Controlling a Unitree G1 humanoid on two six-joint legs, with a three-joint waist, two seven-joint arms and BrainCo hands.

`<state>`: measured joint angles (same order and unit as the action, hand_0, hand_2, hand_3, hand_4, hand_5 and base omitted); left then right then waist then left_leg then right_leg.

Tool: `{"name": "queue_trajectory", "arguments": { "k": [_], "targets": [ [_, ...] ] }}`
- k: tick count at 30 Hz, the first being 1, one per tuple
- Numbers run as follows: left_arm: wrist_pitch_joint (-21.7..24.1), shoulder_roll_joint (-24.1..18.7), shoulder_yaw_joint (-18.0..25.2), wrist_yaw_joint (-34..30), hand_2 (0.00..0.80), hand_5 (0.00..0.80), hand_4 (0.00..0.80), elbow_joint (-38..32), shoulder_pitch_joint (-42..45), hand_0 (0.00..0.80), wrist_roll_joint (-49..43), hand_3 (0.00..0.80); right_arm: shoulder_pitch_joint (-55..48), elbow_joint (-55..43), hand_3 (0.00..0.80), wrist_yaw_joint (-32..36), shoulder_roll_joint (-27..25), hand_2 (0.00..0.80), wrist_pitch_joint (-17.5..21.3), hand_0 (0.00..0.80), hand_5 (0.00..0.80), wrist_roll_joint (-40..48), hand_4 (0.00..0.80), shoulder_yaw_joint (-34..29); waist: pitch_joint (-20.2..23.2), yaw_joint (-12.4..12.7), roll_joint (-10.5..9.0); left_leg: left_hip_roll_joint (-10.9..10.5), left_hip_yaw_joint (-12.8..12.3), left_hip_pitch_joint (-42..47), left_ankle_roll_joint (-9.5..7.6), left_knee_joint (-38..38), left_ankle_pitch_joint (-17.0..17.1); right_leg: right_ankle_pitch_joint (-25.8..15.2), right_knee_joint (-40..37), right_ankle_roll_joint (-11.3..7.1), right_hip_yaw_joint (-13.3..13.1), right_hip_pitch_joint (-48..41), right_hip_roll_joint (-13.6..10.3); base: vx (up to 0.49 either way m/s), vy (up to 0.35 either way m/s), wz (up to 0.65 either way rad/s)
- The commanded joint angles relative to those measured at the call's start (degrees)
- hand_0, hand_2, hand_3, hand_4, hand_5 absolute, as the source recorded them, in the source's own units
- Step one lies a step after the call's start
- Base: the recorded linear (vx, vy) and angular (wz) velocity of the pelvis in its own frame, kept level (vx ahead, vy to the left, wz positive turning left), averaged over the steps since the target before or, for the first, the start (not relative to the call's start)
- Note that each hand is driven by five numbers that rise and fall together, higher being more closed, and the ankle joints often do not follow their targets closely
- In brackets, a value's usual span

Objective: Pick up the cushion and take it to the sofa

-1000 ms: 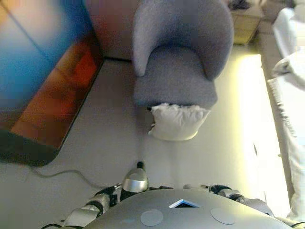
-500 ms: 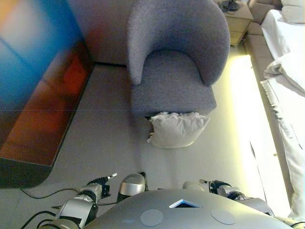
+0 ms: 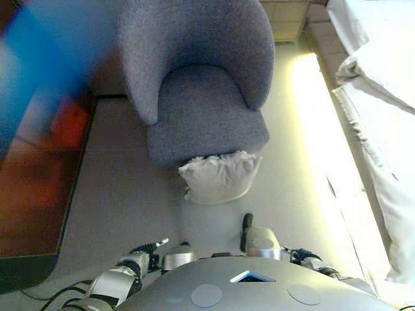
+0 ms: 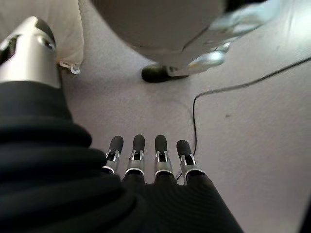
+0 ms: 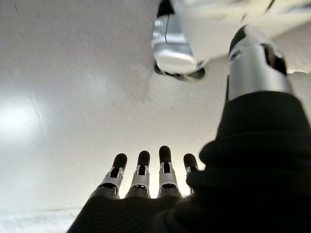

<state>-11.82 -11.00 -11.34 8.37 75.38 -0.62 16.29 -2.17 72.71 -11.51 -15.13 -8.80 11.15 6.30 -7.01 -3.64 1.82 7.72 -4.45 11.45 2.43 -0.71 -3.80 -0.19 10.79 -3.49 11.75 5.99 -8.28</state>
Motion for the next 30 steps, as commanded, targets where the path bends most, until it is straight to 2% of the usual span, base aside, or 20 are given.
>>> {"name": "queue_trajectory", "arguments": {
  "k": [1,4,6,8,9,11,12,13,14,15,16,18,19,22,24,26,30],
  "targets": [
    [0.88,-3.21,2.73,-0.04,0.0,0.0,0.0,1.85,-0.59,0.0,-4.88,0.0,0.9,2.33,0.0,-0.92,1.51,0.0,0.68,0.0,0.0,-2.23,0.0,0.89,0.51,0.02,-5.04,-2.03,2.13,2.61,-0.47,3.63,-9.83,-6.24,-6.39,-6.44,-4.0,2.56,-5.96,0.273,-0.296,0.17],
    [1.24,-2.89,2.7,-1.58,0.0,0.0,0.0,1.53,-0.12,0.0,-6.25,0.0,1.72,1.87,0.0,-0.32,0.68,0.0,0.22,0.0,0.0,-3.36,0.0,2.22,0.96,0.34,-5.09,1.78,2.35,2.55,1.67,6.92,-9.04,-4.2,-3.82,-4.78,-3.14,2.85,-4.72,0.235,-0.265,0.28],
    [2.68,-2.38,2.45,-1.18,0.0,0.0,0.0,1.35,0.41,0.0,-6.0,0.0,2.58,1.39,0.0,0.43,0.08,0.0,-0.6,0.0,0.0,-3.39,0.0,2.9,1.06,1.22,-5.21,3.97,3.27,-0.22,2.78,13.17,-4.38,-3.42,-4.24,-3.11,-2.53,1.71,-3.13,0.196,-0.278,0.11],
    [3.61,-2.19,2.61,-1.16,0.0,0.0,0.0,0.93,0.91,0.0,-5.23,0.0,3.36,1.22,0.0,1.33,-0.54,0.0,-1.08,0.0,0.0,-4.11,0.0,3.51,0.83,2.33,-5.95,4.13,3.94,-4.22,2.4,20.31,-1.79,-2.61,-5.26,-1.63,-2.44,-0.3,-2.01,0.182,-0.278,-0.09],
    [3.91,-2.14,2.66,-1.01,0.0,0.0,0.0,0.79,1.02,0.0,-5.02,0.0,3.53,1.22,0.0,1.86,-0.7,0.0,-1.23,0.0,0.0,-4.58,0.0,3.66,0.79,2.56,-6.13,4.09,4.0,-5.32,2.17,22.18,-1.58,-2.4,-5.4,-1.25,-2.35,-0.66,-1.81,0.239,-0.332,-0.09],
    [4.35,-1.94,2.96,-0.56,0.0,0.0,0.0,0.22,1.1,0.0,-3.93,0.0,4.02,1.42,0.0,3.31,-1.24,0.0,-1.68,0.0,0.0,-6.02,0.0,4.16,0.45,3.41,-7.04,3.9,2.45,-10.0,1.17,30.72,-0.64,-0.96,-5.47,0.63,-1.93,-2.71,-1.06,0.238,-0.301,-0.15],
    [3.76,-1.84,2.97,-0.32,0.0,0.0,0.0,-0.37,0.89,0.0,-3.37,0.0,3.96,1.31,0.0,3.56,-1.36,0.0,-1.91,0.0,0.0,-6.49,0.0,4.13,0.21,3.83,-7.25,4.09,1.26,-11.99,1.13,32.63,0.08,-0.18,-5.64,1.25,-1.24,-4.07,-0.72,0.196,-0.208,-0.14],
    [3.29,-1.67,2.64,-0.04,0.0,0.0,0.0,-0.71,0.51,0.0,-3.2,0.0,4.04,1.19,0.0,3.65,-1.58,0.0,-2.2,0.0,0.0,-6.17,0.0,4.17,-0.32,4.64,-7.28,3.22,1.39,-14.59,0.88,33.68,0.31,0.53,-5.94,1.38,-0.9,-5.67,-0.46,0.168,-0.144,0.09],
    [3.13,-1.6,2.45,0.01,0.0,0.0,0.0,-0.67,0.28,0.0,-3.17,0.0,4.19,1.23,0.0,3.75,-1.72,0.0,-2.26,0.0,0.0,-6.03,0.0,4.2,-0.67,5.13,-7.09,2.14,1.26,-15.58,0.64,33.12,0.12,0.93,-6.13,1.22,-0.59,-6.61,-0.35,0.188,-0.085,0.15],
    [3.13,-1.63,2.27,-0.29,0.0,0.0,0.0,-0.37,0.04,0.0,-3.15,0.0,4.66,1.47,0.0,4.19,-1.94,0.0,-2.43,0.0,0.0,-5.87,0.0,4.22,-1.26,6.16,-6.52,0.07,0.26,-17.02,0.52,29.86,0.24,1.75,-6.69,0.83,-0.16,-8.28,0.17,0.189,-0.03,0.16],
    [3.2,-1.71,2.34,-0.72,0.0,0.0,0.0,-0.25,-0.04,0.0,-3.55,0.0,4.96,1.61,0.0,4.27,-2.02,0.0,-2.54,0.0,0.0,-5.66,0.0,4.16,-1.79,6.56,-6.04,0.17,-0.67,-17.11,0.9,27.69,0.95,2.21,-7.3,0.73,0.08,-9.51,0.67,0.261,0.031,0.1],
    [2.7,-1.67,2.42,-1.24,0.0,0.0,0.0,-0.09,-0.46,0.0,-2.46,0.0,5.54,2.05,0.0,4.26,-2.11,0.0,-2.65,0.0,0.0,-5.27,0.0,3.77,-2.49,6.94,-4.12,2.81,-5.17,-17.37,2.87,17.3,5.31,3.7,-9.41,0.49,1.7,-12.52,2.02,0.262,0.131,0.07],
    [2.59,-1.54,2.69,-1.24,0.0,0.0,0.0,0.03,-0.58,0.0,-2.01,0.0,5.55,2.18,0.0,4.1,-2.12,0.0,-2.44,0.0,0.0,-5.23,0.0,3.66,-2.68,7.21,-3.42,2.89,-5.78,-17.56,3.56,14.13,6.84,4.16,-9.86,0.28,2.01,-13.51,2.19,0.272,0.167,0.17],
    [2.78,-1.24,3.43,-1.05,0.0,0.0,0.0,0.35,-0.04,0.0,-2.22,0.0,5.48,2.8,0.0,3.1,-1.89,0.0,-1.96,0.0,0.0,-5.28,0.0,3.74,-2.61,8.6,-1.76,2.9,-4.04,-18.15,5.0,6.81,10.7,5.76,-10.65,-0.52,1.18,-16.75,2.07,0.271,0.142,0.2],
    [2.92,-1.17,4.0,-1.17,0.0,0.0,0.0,0.69,0.32,0.0,-4.46,0.0,5.25,3.21,0.0,2.62,-1.75,0.0,-2.29,0.0,0.0,-3.57,0.0,3.47,-2.07,8.82,-1.59,2.9,-3.82,-18.07,4.88,6.43,10.44,6.65,-10.67,-0.75,0.54,-17.93,1.31,0.255,0.125,-0.04],
    [2.58,-1.11,3.86,-1.29,0.0,0.0,0.0,0.66,0.43,0.0,-5.21,0.0,5.01,3.52,0.0,1.99,-1.6,0.0,-2.61,0.0,0.0,-3.4,0.0,3.22,-1.33,8.48,-1.66,2.28,-4.54,-16.29,4.18,4.66,7.94,6.79,-10.12,-1.41,0.78,-17.94,0.08,0.222,0.132,-0.12],
    [1.84,-1.51,1.86,-2.02,0.0,0.0,0.0,-0.07,-0.4,0.0,-6.43,0.0,4.66,3.5,0.0,2.02,-1.24,0.0,-3.0,0.0,0.0,-2.86,0.0,2.71,-0.47,7.68,-1.74,0.31,-2.85,-15.7,2.9,6.93,4.36,7.38,-7.59,-2.12,-0.56,-16.95,-1.77,0.208,0.146,-0.07]
  ]
}}
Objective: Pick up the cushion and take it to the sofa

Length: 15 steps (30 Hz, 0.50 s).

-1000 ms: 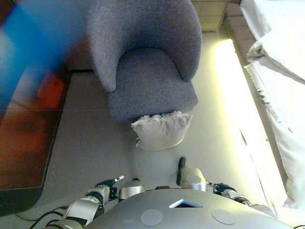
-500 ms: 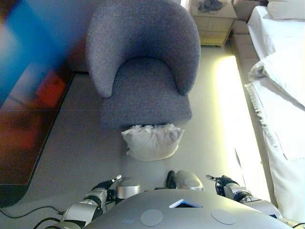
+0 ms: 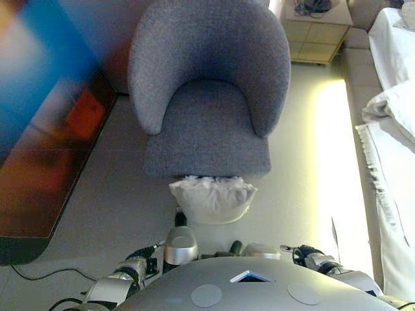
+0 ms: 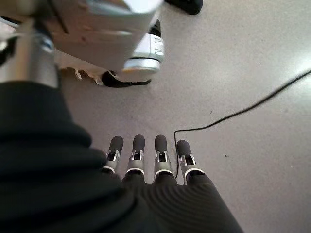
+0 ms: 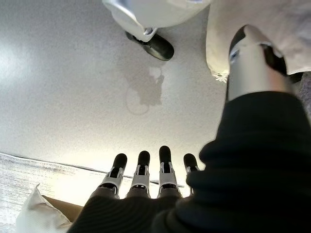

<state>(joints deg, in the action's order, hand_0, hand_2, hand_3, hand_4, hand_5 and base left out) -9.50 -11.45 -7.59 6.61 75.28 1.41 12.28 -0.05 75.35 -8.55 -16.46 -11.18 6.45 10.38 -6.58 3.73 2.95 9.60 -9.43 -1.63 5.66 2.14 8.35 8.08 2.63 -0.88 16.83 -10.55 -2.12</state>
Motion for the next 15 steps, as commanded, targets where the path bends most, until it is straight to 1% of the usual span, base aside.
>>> {"name": "queue_trajectory", "arguments": {
  "k": [1,2,4,6,7,8,9,10,11,12,13,14,15],
  "targets": [
    [-0.87,-1.19,-2.17,-0.28,0.0,0.0,0.0,-0.18,-2.68,0.0,-2.24,0.0,2.59,0.85,0.0,-1.02,0.22,0.0,-0.59,0.0,0.0,1.38,0.0,-1.46,-0.83,0.27,-2.89,-1.87,2.12,-2.74,-0.69,4.64,-8.37,-0.51,1.24,-5.0,-5.99,-0.4,-8.34,0.231,0.151,0.31],
    [-1.5,-1.42,-2.62,-0.43,0.0,0.0,0.0,-0.41,-3.16,0.0,-2.21,0.0,2.7,0.85,0.0,-1.47,0.48,0.0,-0.28,0.0,0.0,0.82,0.0,-1.35,-0.72,0.24,-2.85,-2.35,2.18,-3.09,-1.41,5.44,-9.14,0.24,2.72,-5.46,-6.57,-0.42,-8.95,0.2,0.13,0.17],
    [-2.08,-1.93,-3.45,-0.7,0.0,0.0,0.0,-0.57,-4.05,0.0,-3.2,0.0,3.04,0.55,0.0,-2.81,0.89,0.0,-0.1,0.0,0.0,2.15,0.0,-1.08,-0.74,0.16,-2.86,-3.14,1.82,-3.76,-2.69,6.59,-9.95,1.05,5.9,-6.17,-7.22,0.29,-9.56,0.171,0.107,-0.22],
    [-2.26,-2.59,-4.0,-0.77,0.0,0.0,0.0,-0.68,-4.7,0.0,-3.73,0.0,3.46,0.21,0.0,-4.27,1.11,0.0,0.02,0.0,0.0,5.22,0.0,-1.31,-0.94,-0.27,-2.83,-3.5,1.27,-3.72,-3.82,7.07,-10.56,-0.16,11.72,-7.23,-7.87,3.3,-10.55,0.108,0.081,-0.24],
    [-2.1,-3.13,-4.19,-0.57,0.0,0.0,0.0,-0.64,-5.08,0.0,-3.47,0.0,3.6,-0.05,0.0,-5.17,1.02,0.0,0.55,0.0,0.0,6.93,0.0,-1.93,-1.41,-1.03,-2.39,-3.37,1.05,-2.74,-4.55,6.91,-11.14,-1.8,17.25,-7.62,-8.42,6.84,-10.8,0.092,0.056,-0.29],
    [-2.17,-3.63,-4.22,-0.54,0.0,0.0,0.0,-0.74,-5.49,0.0,-3.15,0.0,3.67,-0.34,0.0,-5.54,0.79,0.0,0.45,0.0,0.0,7.41,0.0,-2.33,-1.77,-1.58,-2.16,-3.15,0.81,-1.75,-4.82,6.53,-11.5,-2.71,19.8,-7.67,-8.69,9.43,-11.1,0.069,0.0,-0.3],
    [-2.6,-4.25,-4.36,-0.33,0.0,0.0,0.0,-1.1,-6.1,0.0,-2.26,0.0,3.83,-0.66,0.0,-4.86,0.4,0.0,0.17,0.0,0.0,6.77,0.0,-2.62,-2.28,-2.15,-2.12,-2.86,0.53,-0.63,-4.8,6.05,-11.77,-3.56,20.32,-7.65,-8.78,11.73,-11.58,0.035,-0.078,-0.24],
    [-3.02,-4.59,-4.54,-0.1,0.0,0.0,0.0,-1.37,-6.69,0.0,-1.51,0.0,3.98,-0.8,0.0,-4.03,0.15,0.0,0.12,0.0,0.0,6.37,0.0,-2.63,-2.66,-2.36,-2.23,-2.59,0.39,-0.34,-4.55,6.03,-11.81,-3.72,18.98,-7.6,-8.63,12.28,-11.89,0.002,-0.213,-0.23],
    [-3.69,-4.96,-4.78,0.32,0.0,0.0,0.0,-1.72,-7.74,0.0,-0.53,0.0,4.18,-1.08,0.0,-2.98,-0.03,0.0,0.01,0.0,0.0,5.77,0.0,-2.42,-3.18,-2.61,-2.68,-2.18,0.14,-0.65,-3.93,6.6,-11.88,-4.07,14.68,-7.73,-8.31,12.42,-12.74,-0.041,-0.33,-0.15],
    [-3.73,-5.11,-4.91,0.75,0.0,0.0,0.0,-1.87,-8.53,0.0,0.14,0.0,4.4,-1.36,0.0,-2.54,-0.01,0.0,0.06,0.0,0.0,5.03,0.0,-2.11,-3.74,-2.86,-3.35,-1.92,-0.1,-1.43,-3.26,7.39,-12.09,-6.11,10.2,-8.36,-8.63,13.08,-14.23,-0.042,-0.378,-0.02],
    [-3.51,-5.19,-5.06,1.12,0.0,0.0,0.0,-1.97,-9.16,0.0,0.94,0.0,4.77,-1.62,0.0,-2.42,-0.07,0.0,0.27,0.0,0.0,4.42,0.0,-2.05,-4.38,-3.26,-3.83,-1.58,-0.03,-1.96,-2.59,7.99,-12.48,-9.29,7.18,-9.03,-9.11,14.02,-15.9,-0.121,-0.413,0.02],
    [-3.08,-5.29,-5.15,1.52,0.0,0.0,0.0,-2.01,-9.94,0.0,2.01,0.0,5.45,-2.01,0.0,-2.14,-0.09,0.0,0.24,0.0,0.0,3.13,0.0,-1.85,-5.43,-3.71,-4.3,-0.81,0.0,-2.34,-1.71,8.27,-12.86,-13.0,4.46,-10.09,-9.68,15.6,-17.88,-0.157,-0.431,0.14],
    [-2.68,-5.54,-5.23,1.93,0.0,0.0,0.0,-2.07,-10.77,0.0,2.78,0.0,6.28,-2.41,0.0,-2.22,0.01,0.0,0.34,0.0,0.0,2.55,0.0,-1.63,-6.67,-4.13,-4.55,0.51,0.28,-2.7,-0.91,8.41,-13.26,-15.7,2.97,-11.22,-10.43,17.44,-19.43,-0.214,-0.473,0.14]
  ]
}}
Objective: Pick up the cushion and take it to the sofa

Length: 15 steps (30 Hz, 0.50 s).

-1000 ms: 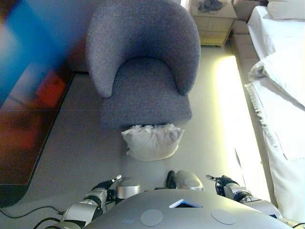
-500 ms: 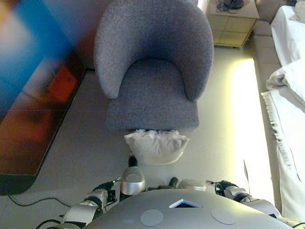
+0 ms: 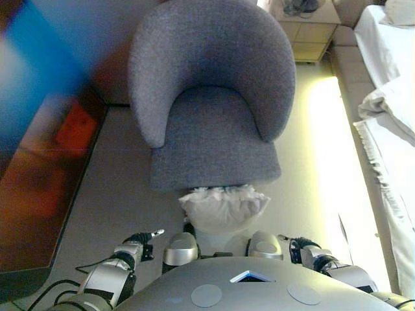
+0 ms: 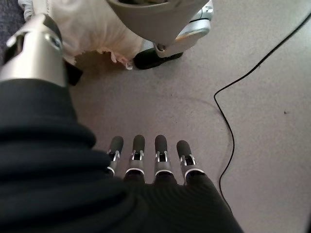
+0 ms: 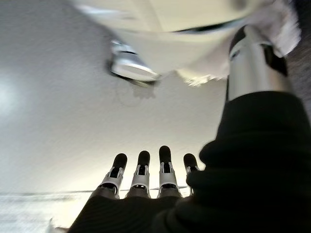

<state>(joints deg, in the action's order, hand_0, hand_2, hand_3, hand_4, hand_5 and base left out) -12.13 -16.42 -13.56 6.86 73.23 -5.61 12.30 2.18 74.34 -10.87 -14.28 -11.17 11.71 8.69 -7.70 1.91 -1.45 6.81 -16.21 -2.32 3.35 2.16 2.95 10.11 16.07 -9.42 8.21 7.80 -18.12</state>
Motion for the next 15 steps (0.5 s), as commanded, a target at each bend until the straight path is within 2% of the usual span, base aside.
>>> {"name": "queue_trajectory", "arguments": {
  "k": [1,2,3,6,9,11,12,15],
  "targets": [
    [0.5,-1.33,0.68,2.1,0.0,0.0,0.0,-0.14,-4.27,0.0,3.32,0.0,4.68,-1.9,0.0,-0.17,-1.81,0.0,0.51,0.0,0.0,-2.76,0.0,0.11,-7.0,-2.98,-0.45,4.68,7.98,-2.87,1.5,9.25,-8.38,-19.37,-7.71,-3.01,-4.86,1.92,-3.75,-0.153,-0.38,0.21],
    [1.14,-1.6,0.69,2.5,0.0,0.0,0.0,-0.13,-4.45,0.0,3.29,0.0,4.76,-2.16,0.0,-0.25,-1.8,0.0,0.65,0.0,0.0,-2.54,0.0,0.39,-7.39,-2.72,-0.5,6.23,7.57,-4.13,1.62,10.32,-8.02,-17.77,-6.17,-3.14,-4.68,2.3,-3.45,-0.046,-0.318,0.06],
    [2.37,-1.53,0.69,3.35,0.0,0.0,0.0,-0.31,-4.08,0.0,3.09,0.0,4.39,-2.32,0.0,0.03,-2.12,0.0,0.44,0.0,0.0,-3.12,0.0,0.44,-7.44,-2.45,-0.63,7.92,7.47,-5.18,2.34,11.58,-7.29,-15.84,-6.93,-3.22,-2.73,1.26,-3.05,0.034,-0.233,0.1],
    [5.14,-1.13,0.64,5.43,0.0,0.0,0.0,-1.66,-4.53,0.0,3.71,0.0,4.98,-2.16,0.0,0.38,-3.74,0.0,2.0,0.0,0.0,-3.32,0.0,1.26,-9.33,-2.12,-0.16,11.04,8.87,-7.54,4.99,12.16,-5.21,-13.29,-8.0,-3.57,-0.79,0.89,-1.51,-0.038,-0.158,0.13],
    [6.83,-0.59,-1.28,7.71,0.0,0.0,0.0,-3.54,-7.12,0.0,3.95,0.0,8.28,-2.85,0.0,0.04,-5.23,0.0,2.84,0.0,0.0,-1.19,0.0,2.71,-11.91,-1.51,1.17,11.51,10.37,-10.94,6.46,9.09,-1.92,-12.84,-8.36,-2.89,0.81,3.91,-0.33,-0.211,-0.043,0.0],
    [7.82,-0.17,-1.61,9.54,0.0,0.0,0.0,-4.23,-8.94,0.0,5.63,0.0,10.3,-3.12,0.0,-0.52,-5.89,0.0,3.67,0.0,0.0,-0.41,0.0,3.28,-13.73,-1.17,2.14,11.19,10.52,-12.71,6.96,6.55,-0.02,-12.62,-8.12,-2.49,1.93,5.93,-0.06,-0.215,0.05,0.03],
    [8.41,0.0,-1.73,10.12,0.0,0.0,0.0,-4.68,-9.66,0.0,6.24,0.0,11.13,-3.35,0.0,-0.74,-6.26,0.0,4.22,0.0,0.0,-0.36,0.0,3.63,-14.61,-1.1,2.63,11.07,10.42,-13.45,7.2,5.45,0.74,-12.56,-7.99,-2.4,2.43,6.81,-0.06,-0.193,0.099,0.13],
    [9.45,0.25,-2.67,11.81,0.0,0.0,0.0,-6.48,-12.74,0.0,7.64,0.0,13.71,-3.91,0.0,-2.25,-7.1,0.0,6.01,0.0,0.0,-1.34,0.0,4.19,-17.52,-1.81,3.8,10.63,7.92,-16.5,7.78,4.4,2.13,-12.61,-7.18,-2.13,4.09,10.13,-0.68,-0.163,0.099,0.28]
  ]
}}
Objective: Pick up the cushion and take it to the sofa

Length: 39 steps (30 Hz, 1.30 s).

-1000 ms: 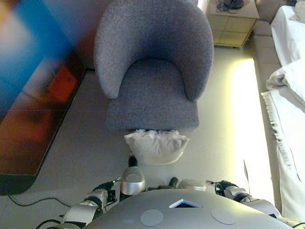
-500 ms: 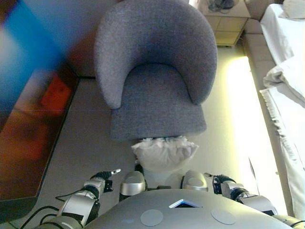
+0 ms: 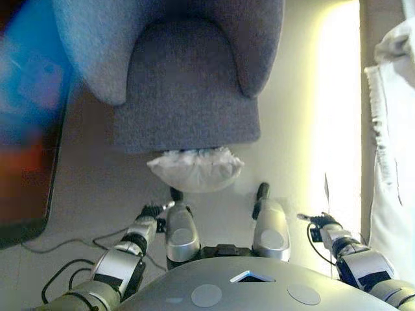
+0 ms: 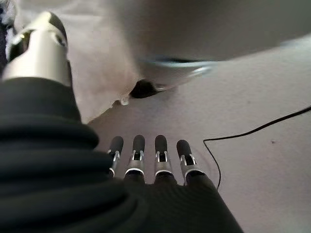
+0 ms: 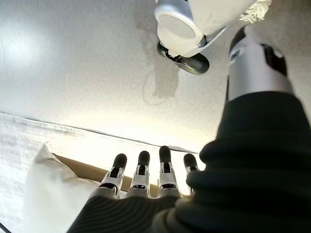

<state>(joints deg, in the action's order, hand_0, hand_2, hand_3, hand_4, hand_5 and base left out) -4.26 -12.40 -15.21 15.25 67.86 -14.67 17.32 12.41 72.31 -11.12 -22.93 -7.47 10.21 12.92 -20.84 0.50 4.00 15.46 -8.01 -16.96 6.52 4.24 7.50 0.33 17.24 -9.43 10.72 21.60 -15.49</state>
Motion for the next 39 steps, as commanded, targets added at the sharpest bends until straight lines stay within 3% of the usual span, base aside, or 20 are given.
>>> {"name": "queue_trajectory", "arguments": {
  "k": [1,5,9,14,17,22,25,26,27,28,32,33,35,37,39],
  "targets": [
    [1.72,-3.79,-1.12,3.66,0.0,0.0,0.0,-1.64,-4.47,0.0,3.05,0.0,4.39,-2.01,0.0,-2.61,1.38,0.0,3.23,0.0,0.0,0.05,0.0,0.11,-5.14,-0.45,-1.45,1.27,-0.44,-2.88,4.4,2.58,-2.46,-2.91,-7.75,-2.15,1.63,-2.4,-3.74,-0.127,0.141,0.44],
    [3.92,-3.71,-1.83,5.67,0.0,0.0,0.0,-2.0,-8.35,0.0,5.64,0.0,10.06,-4.27,0.0,-5.63,1.31,0.0,8.16,0.0,0.0,0.63,0.0,1.97,-8.95,0.09,-1.15,-1.75,0.93,-8.76,3.47,5.03,-2.85,-3.46,-4.64,-2.75,0.63,3.8,-5.75,-0.086,0.162,0.34],
    [4.99,-3.67,-2.76,9.97,0.0,0.0,0.0,-3.46,-11.59,0.0,9.39,0.0,15.9,-7.92,0.0,-8.7,0.89,0.0,8.94,0.0,0.0,-2.55,0.0,5.12,-8.95,0.29,-1.31,-3.31,2.71,-17.71,3.08,8.7,-3.59,-4.24,-3.53,-2.72,-0.92,11.92,-6.06,-0.032,0.113,0.19],
    [7.75,-6.02,-1.78,10.03,0.0,0.0,0.0,-2.82,-15.71,0.0,13.99,0.0,21.28,-10.49,0.0,-9.15,-1.2,0.0,9.33,0.0,0.0,-3.97,0.0,7.74,-8.95,0.9,-1.33,-4.98,4.04,-25.38,2.34,9.78,-3.33,-4.99,-2.72,-2.78,-1.6,19.33,-6.14,-0.013,0.07,0.16],
    [15.66,-5.24,-2.22,12.04,0.0,0.0,0.0,-2.7,-16.6,0.0,13.62,0.0,24.64,-9.91,0.0,-11.01,-1.27,0.0,9.61,0.0,0.0,-2.73,0.0,9.17,-8.95,2.05,-1.62,-6.09,5.38,-30.73,1.77,10.32,-3.12,-5.61,-2.17,-2.85,-1.49,24.42,-6.59,-0.014,-0.025,0.13],
    [20.21,-4.91,-2.54,17.46,0.0,0.0,0.0,-7.4,-19.29,0.0,10.08,0.0,28.95,-10.13,0.0,-11.89,-3.31,0.0,6.27,0.0,0.0,-2.72,0.0,9.27,-8.95,2.94,-1.02,-6.44,6.49,-38.38,1.16,11.44,-2.61,-6.41,-0.75,-3.11,-2.21,32.37,-7.44,0.009,0.064,0.22],
    [18.97,-5.91,-2.65,19.73,0.0,0.0,0.0,-10.28,-21.38,0.0,9.04,0.0,31.3,-9.86,0.0,-10.78,-4.98,0.0,5.08,0.0,0.0,-2.38,0.0,9.45,-8.95,2.93,-0.77,-6.69,6.87,-42.61,0.95,13.68,-2.82,-6.55,0.73,-3.01,-2.8,36.37,-7.71,-0.009,0.093,0.13],
    [15.42,-6.76,-3.24,23.3,0.0,0.0,0.0,-10.33,-22.2,0.0,7.72,0.0,32.33,-9.56,0.0,-10.32,-5.7,0.0,4.73,0.0,0.0,-1.72,0.0,9.82,-8.95,2.97,-0.7,-6.63,7.11,-44.55,0.91,15.06,-3.31,-6.15,1.89,-2.98,-3.07,38.1,-7.79,-0.009,0.06,0.2],
    [19.1,-7.74,-3.63,22.86,0.0,0.0,0.0,-10.01,-22.54,0.0,4.29,0.0,33.19,-8.85,0.0,-10.08,-6.26,0.0,5.11,0.0,0.0,-1.01,0.0,10.16,-8.95,3.0,-0.58,-6.65,7.42,-46.46,0.87,15.99,-3.49,-6.05,2.68,-2.89,-3.28,39.86,-7.86,-0.004,0.057,0.2],
    [17.97,-8.47,-3.45,23.32,0.0,0.0,0.0,-9.66,-22.65,0.0,5.99,0.0,33.56,-8.4,0.0,-9.89,-6.71,0.0,5.21,0.0,0.0,-0.71,0.0,10.22,-8.95,3.02,-0.41,-6.69,7.49,-47.59,0.84,16.48,-3.63,-5.99,3.19,-2.88,-3.47,41.02,-7.91,-0.001,0.067,0.15],
    [21.16,-11.15,-2.73,23.22,0.0,0.0,0.0,-9.5,-22.87,0.0,3.46,0.0,35.2,-7.57,0.0,-9.11,-9.39,0.0,5.18,0.0,0.0,-1.31,0.0,10.39,-8.95,2.77,0.81,-6.71,6.78,-53.2,0.99,18.32,-4.4,-5.78,4.62,-3.02,-5.08,47.14,-8.08,0.011,0.135,0.1],
    [20.97,-12.55,-2.87,23.41,0.0,0.0,0.0,-10.46,-23.18,0.0,3.67,0.0,35.3,-7.71,0.0,-6.26,-12.31,0.0,5.79,0.0,0.0,-1.5,0.0,9.79,-8.95,2.52,0.78,-6.75,7.0,-54.67,1.18,19.36,-4.81,-5.83,5.07,-3.2,-5.45,48.47,-8.0,-0.004,0.117,0.09],
    [21.55,-15.85,-2.28,22.72,0.0,0.0,0.0,-12.18,-23.58,0.0,4.61,0.0,32.67,-7.52,0.0,-1.95,-17.3,0.0,10.61,0.0,0.0,-1.01,0.0,9.18,-8.95,1.88,0.25,-6.63,7.44,-58.08,1.03,21.88,-5.66,-5.88,6.35,-3.39,-5.83,51.11,-7.65,0.002,0.105,0.06],
    [23.32,-17.17,-1.55,23.32,0.0,0.0,0.0,-13.03,-23.18,0.0,3.23,0.0,28.01,-9.4,0.0,-2.9,-17.75,0.0,15.6,0.0,0.0,-1.49,0.0,8.75,-8.95,1.11,-0.45,-6.59,7.29,-59.91,0.81,22.5,-5.9,-5.79,6.41,-3.63,-5.89,52.28,-7.24,0.017,0.092,0.07],
    [24.32,-18.15,-0.95,23.62,0.0,0.0,0.0,-13.66,-23.37,0.0,2.65,0.0,24.04,-14.46,0.0,-4.57,-17.81,0.0,17.92,0.0,0.0,-1.99,0.0,8.81,-8.95,0.24,-1.11,-6.67,7.13,-61.53,0.65,22.73,-5.97,-5.68,6.15,-3.69,-6.21,53.46,-6.66,0.013,0.089,0.03]
  ]
}}
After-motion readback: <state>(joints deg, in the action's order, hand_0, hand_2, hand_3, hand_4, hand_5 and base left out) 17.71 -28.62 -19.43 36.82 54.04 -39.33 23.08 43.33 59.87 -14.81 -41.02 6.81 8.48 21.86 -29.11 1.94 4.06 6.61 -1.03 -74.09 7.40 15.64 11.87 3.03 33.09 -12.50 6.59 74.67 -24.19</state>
